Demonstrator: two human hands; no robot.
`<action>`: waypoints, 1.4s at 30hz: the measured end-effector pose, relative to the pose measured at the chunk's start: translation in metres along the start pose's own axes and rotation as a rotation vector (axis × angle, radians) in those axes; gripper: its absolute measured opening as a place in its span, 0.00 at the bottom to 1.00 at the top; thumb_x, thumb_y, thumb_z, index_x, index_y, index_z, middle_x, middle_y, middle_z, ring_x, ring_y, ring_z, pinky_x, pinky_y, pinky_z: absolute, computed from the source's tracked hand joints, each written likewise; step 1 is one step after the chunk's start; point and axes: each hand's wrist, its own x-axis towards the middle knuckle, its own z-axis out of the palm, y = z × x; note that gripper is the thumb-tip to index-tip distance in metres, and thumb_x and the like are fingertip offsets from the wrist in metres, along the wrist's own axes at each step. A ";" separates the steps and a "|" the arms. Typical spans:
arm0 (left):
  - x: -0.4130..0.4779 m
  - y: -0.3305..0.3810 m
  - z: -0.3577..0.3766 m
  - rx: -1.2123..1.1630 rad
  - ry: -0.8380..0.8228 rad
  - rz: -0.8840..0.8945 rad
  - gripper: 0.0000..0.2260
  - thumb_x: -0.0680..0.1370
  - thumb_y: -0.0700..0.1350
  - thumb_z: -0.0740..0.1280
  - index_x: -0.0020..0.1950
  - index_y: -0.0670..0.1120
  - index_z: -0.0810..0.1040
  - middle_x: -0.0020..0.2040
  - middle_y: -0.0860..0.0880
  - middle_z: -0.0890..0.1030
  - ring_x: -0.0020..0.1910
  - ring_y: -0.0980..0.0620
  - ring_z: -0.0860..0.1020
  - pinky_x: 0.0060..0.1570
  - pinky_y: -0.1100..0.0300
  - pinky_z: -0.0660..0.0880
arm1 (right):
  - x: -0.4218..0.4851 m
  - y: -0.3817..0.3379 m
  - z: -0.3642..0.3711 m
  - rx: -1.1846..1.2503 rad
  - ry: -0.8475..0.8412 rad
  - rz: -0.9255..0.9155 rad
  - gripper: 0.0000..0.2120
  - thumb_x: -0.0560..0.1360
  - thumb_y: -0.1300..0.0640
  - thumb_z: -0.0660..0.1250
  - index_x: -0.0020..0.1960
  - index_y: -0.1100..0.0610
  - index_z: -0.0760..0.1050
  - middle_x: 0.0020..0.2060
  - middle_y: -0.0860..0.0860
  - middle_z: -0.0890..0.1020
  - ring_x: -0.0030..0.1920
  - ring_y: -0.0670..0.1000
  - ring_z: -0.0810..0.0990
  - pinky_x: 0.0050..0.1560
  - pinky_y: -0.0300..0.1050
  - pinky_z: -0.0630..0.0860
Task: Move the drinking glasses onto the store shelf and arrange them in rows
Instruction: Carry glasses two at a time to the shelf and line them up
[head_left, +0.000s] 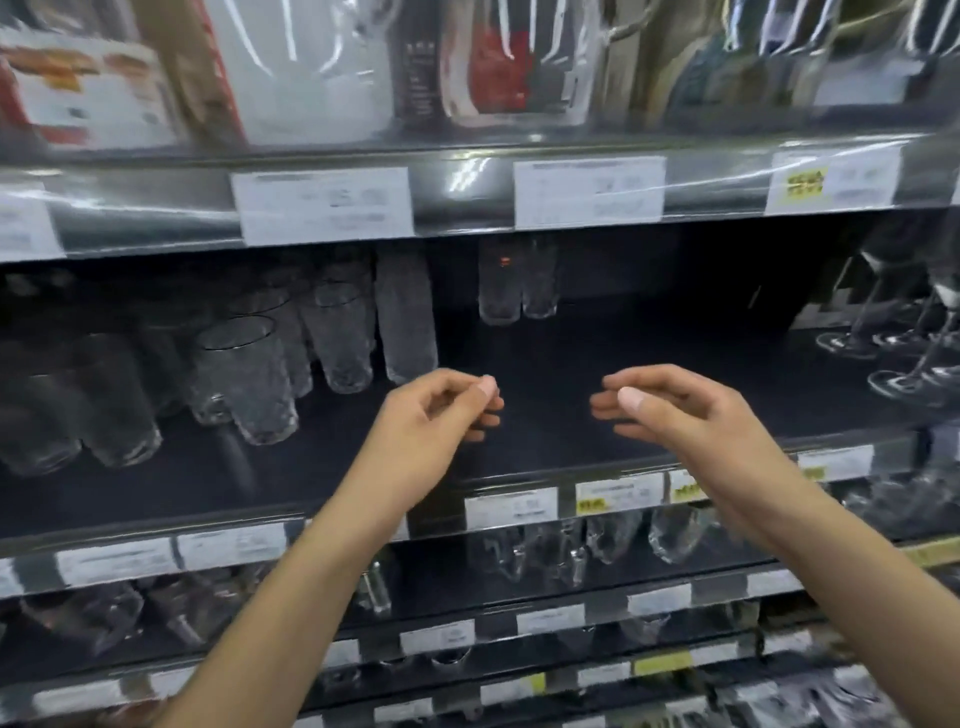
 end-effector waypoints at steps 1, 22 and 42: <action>0.009 -0.003 0.015 -0.017 0.023 -0.033 0.10 0.81 0.48 0.65 0.50 0.43 0.82 0.47 0.48 0.86 0.48 0.52 0.84 0.53 0.56 0.81 | 0.010 0.009 -0.012 -0.005 -0.005 0.030 0.11 0.75 0.52 0.69 0.55 0.54 0.82 0.49 0.50 0.86 0.54 0.47 0.84 0.61 0.51 0.76; 0.228 -0.102 0.100 0.272 0.346 0.028 0.26 0.74 0.50 0.74 0.66 0.44 0.68 0.56 0.54 0.73 0.56 0.58 0.74 0.44 0.79 0.67 | 0.253 0.128 -0.017 -0.103 0.111 0.077 0.32 0.73 0.44 0.73 0.71 0.55 0.68 0.65 0.50 0.76 0.63 0.50 0.75 0.61 0.40 0.72; 0.351 -0.136 0.085 0.157 0.337 0.043 0.36 0.71 0.52 0.77 0.72 0.45 0.63 0.64 0.48 0.77 0.60 0.52 0.78 0.63 0.55 0.75 | 0.385 0.153 0.017 0.108 0.054 -0.037 0.38 0.61 0.38 0.77 0.66 0.53 0.74 0.56 0.46 0.83 0.54 0.45 0.82 0.58 0.47 0.80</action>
